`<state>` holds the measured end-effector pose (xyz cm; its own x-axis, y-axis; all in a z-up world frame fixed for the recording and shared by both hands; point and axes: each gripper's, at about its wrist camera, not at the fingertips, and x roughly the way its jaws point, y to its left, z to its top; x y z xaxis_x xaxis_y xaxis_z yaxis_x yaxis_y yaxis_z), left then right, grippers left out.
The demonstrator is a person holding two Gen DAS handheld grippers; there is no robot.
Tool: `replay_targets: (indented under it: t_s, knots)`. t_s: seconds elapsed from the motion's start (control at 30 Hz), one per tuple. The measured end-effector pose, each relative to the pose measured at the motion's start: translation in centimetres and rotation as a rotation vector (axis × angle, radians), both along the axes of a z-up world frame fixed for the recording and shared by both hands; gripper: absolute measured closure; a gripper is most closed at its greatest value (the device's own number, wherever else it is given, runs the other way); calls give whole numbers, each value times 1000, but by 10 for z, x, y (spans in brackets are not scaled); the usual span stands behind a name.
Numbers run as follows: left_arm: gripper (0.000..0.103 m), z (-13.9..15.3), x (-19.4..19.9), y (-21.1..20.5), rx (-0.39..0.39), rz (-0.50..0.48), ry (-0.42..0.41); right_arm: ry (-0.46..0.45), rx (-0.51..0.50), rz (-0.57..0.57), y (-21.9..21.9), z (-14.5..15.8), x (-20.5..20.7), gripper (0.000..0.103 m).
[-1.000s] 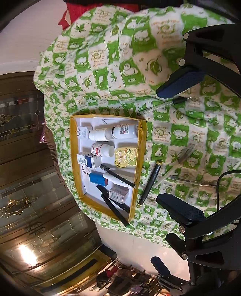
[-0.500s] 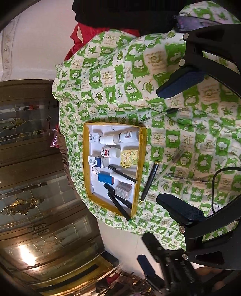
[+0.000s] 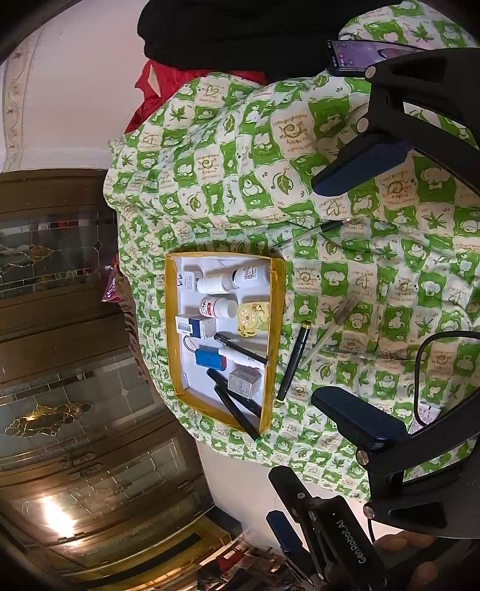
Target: Organize rigid objects
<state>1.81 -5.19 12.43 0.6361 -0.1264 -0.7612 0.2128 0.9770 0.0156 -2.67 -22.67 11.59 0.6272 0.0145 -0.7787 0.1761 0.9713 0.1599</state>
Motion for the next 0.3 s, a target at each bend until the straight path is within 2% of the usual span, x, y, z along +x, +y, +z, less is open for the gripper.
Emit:
replay_targets:
  t_s: [0.17,0.3]
  knots:
    - [18,-1,-2,0,-26,-4,-9,2,2,2,2,-3,-1,2]
    - [18,-10,0,1,-12,3,9,17,1,4,5,-10,0,2]
